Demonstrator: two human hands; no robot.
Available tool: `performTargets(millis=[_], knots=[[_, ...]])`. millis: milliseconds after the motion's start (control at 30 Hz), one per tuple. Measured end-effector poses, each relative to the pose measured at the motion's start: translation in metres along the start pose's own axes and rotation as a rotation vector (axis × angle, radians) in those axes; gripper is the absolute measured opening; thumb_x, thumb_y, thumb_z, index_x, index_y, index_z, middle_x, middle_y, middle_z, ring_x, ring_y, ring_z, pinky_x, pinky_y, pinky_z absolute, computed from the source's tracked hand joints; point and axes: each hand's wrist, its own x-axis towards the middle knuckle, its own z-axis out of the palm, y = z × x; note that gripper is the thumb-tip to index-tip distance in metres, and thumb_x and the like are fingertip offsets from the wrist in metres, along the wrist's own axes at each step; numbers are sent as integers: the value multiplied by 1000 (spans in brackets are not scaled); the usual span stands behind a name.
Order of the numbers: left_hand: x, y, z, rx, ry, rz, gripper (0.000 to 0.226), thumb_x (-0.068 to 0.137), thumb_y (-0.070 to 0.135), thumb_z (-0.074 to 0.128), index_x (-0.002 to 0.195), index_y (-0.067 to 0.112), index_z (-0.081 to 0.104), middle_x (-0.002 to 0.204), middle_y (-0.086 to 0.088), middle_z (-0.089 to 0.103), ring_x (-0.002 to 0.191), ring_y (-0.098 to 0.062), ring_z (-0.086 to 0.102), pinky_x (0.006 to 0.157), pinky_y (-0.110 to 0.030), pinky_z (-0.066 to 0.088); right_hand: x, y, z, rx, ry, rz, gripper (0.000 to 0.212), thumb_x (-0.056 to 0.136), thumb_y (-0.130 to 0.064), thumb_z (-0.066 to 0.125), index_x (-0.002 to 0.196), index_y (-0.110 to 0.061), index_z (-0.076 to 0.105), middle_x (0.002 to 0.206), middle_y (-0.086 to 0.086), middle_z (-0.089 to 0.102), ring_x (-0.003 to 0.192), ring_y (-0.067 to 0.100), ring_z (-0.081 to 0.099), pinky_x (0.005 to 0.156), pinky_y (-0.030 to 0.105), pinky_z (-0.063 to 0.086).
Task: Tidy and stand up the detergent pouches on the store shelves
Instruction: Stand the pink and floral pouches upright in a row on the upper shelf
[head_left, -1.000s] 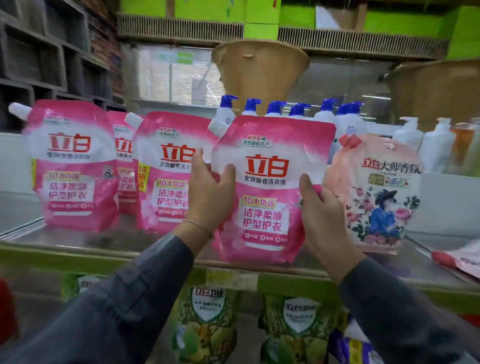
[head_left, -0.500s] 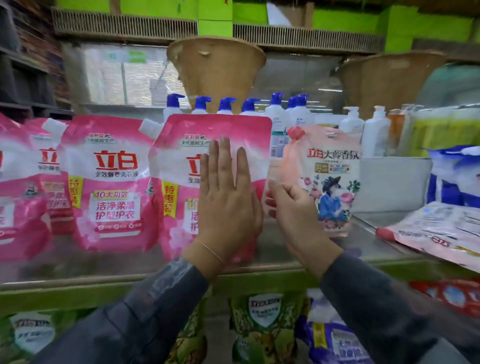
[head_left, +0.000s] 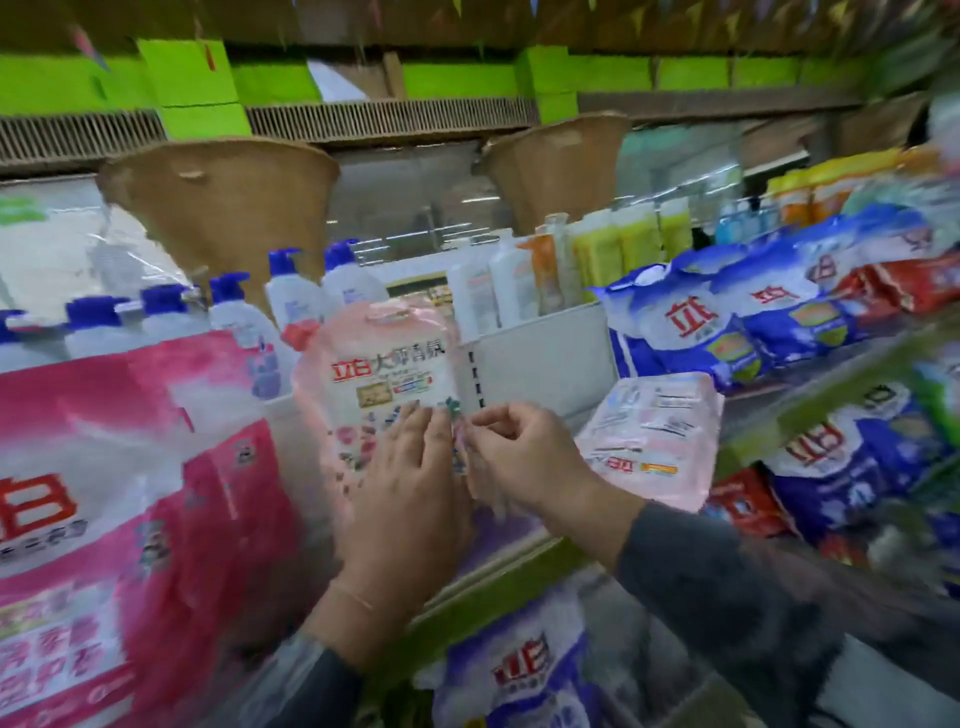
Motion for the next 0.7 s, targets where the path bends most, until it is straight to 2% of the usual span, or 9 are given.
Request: performTargets(millis=[67, 133, 200, 267, 333, 400, 467, 567, 700], knots=[[16, 26, 18, -63, -139, 113, 68, 79, 30, 49, 141, 1, 43, 142, -18, 50, 134, -35, 45, 112, -41, 33, 13, 4, -38, -72, 9, -3, 9, 89, -14, 67, 96, -14, 72, 90, 2, 74, 88, 19, 70, 85, 39, 60], [30, 52, 33, -147, -302, 189, 81, 84, 52, 50, 151, 13, 28, 154, -6, 35, 144, -24, 28, 119, -31, 19, 26, 14, -75, -174, -9, -39, 11, 88, -10, 63, 92, -18, 69, 93, 3, 74, 91, 20, 70, 89, 36, 57], [43, 75, 53, -147, -355, 244, 89, 78, 69, 53, 150, 26, 25, 157, 4, 25, 147, -19, 19, 120, -34, 18, 36, 29, -106, -259, -7, -82, 14, 86, -12, 66, 85, -26, 65, 89, 0, 74, 90, 20, 70, 87, 33, 56], [54, 101, 70, -84, -367, 310, 84, 72, 71, 53, 144, 31, 36, 155, 2, 31, 145, -23, 24, 118, -39, 23, 43, 43, -130, -311, -5, -100, 13, 86, -15, 67, 83, -27, 63, 82, -6, 71, 85, 16, 69, 82, 29, 55], [66, 124, 84, -10, -342, 402, 65, 70, 58, 51, 129, 32, 56, 140, -6, 51, 132, -29, 45, 110, -42, 36, 53, 55, -146, -347, -7, -86, 14, 87, -14, 65, 83, -27, 62, 79, -8, 68, 84, 14, 68, 81, 27, 53], [74, 135, 95, -42, -258, 478, 44, 67, 49, 52, 103, 32, 70, 109, -4, 70, 105, -29, 65, 89, -38, 52, 62, 65, -158, -335, -8, -63, 10, 86, -14, 63, 87, -23, 66, 81, -5, 70, 87, 17, 69, 85, 31, 55], [81, 136, 99, -126, -247, 497, 22, 69, 45, 63, 85, 33, 72, 86, 7, 72, 82, -21, 69, 69, -28, 51, 71, 74, -168, -316, -20, -78, 9, 85, -19, 65, 93, -19, 70, 87, -2, 73, 90, 16, 69, 91, 34, 54], [87, 126, 101, -128, -237, 403, 21, 74, 49, 60, 88, 41, 74, 78, 12, 73, 68, -13, 68, 56, -22, 48, 78, 83, -176, -285, -89, -148, 11, 87, -31, 67, 78, -24, 68, 76, -9, 69, 80, 8, 66, 84, 31, 53], [100, 125, 92, -251, -209, 262, 33, 81, 45, 42, 105, 45, 65, 78, 4, 76, 66, -23, 70, 56, -33, 55, 74, 77, -185, -165, -268, -287, 41, 87, -57, 57, 70, -21, 65, 62, -12, 59, 64, 5, 54, 69, 28, 46]])
